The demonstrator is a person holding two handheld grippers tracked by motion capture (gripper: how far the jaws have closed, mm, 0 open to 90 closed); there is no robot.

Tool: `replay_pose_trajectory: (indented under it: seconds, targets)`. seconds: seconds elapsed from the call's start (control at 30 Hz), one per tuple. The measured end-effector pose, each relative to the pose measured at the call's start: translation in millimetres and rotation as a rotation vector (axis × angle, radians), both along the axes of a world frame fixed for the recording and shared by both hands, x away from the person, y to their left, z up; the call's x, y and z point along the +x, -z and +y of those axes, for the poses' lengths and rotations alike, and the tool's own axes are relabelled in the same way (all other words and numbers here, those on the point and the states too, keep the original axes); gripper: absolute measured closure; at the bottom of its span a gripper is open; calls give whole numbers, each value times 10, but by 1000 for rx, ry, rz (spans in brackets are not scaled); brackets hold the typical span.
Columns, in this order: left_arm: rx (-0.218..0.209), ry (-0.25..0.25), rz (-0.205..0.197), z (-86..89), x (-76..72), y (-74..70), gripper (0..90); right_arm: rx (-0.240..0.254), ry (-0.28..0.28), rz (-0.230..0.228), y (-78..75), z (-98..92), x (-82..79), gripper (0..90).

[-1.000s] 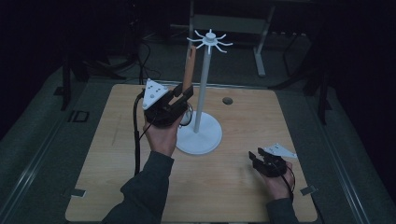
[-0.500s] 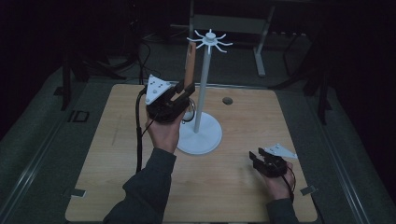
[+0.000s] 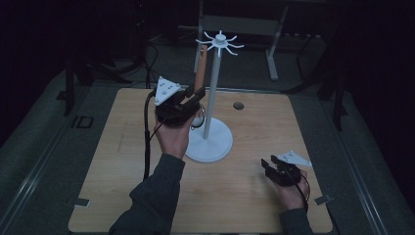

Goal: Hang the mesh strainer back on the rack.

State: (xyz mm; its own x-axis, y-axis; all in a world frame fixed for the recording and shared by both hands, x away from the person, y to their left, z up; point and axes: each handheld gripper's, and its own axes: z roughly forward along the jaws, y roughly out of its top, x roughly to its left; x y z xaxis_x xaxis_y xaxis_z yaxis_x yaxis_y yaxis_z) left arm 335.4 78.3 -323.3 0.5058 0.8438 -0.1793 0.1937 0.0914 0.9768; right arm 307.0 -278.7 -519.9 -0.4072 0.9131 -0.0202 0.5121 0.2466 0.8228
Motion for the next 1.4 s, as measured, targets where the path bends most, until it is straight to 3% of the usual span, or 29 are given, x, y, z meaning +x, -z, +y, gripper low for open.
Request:
replay_pose_trajectory:
  seconds: [0.47, 0.6, 0.83, 1.4]
  targets:
    - [15, 9, 25, -42, 68, -8, 678, 0, -1, -1, 0, -3, -5, 550]
    - [-15, 5, 13, -6, 60, -10, 589, 0, -1, -1, 0, -1, -7, 549]
    - [-23, -2, -6, 31, 31, -26, 550, -1, -1, -2, 1, 1, -8, 548]
    - [3, 11, 16, 27, 35, 9, 534, -5, 7, -1, 11, -18, -5, 538]
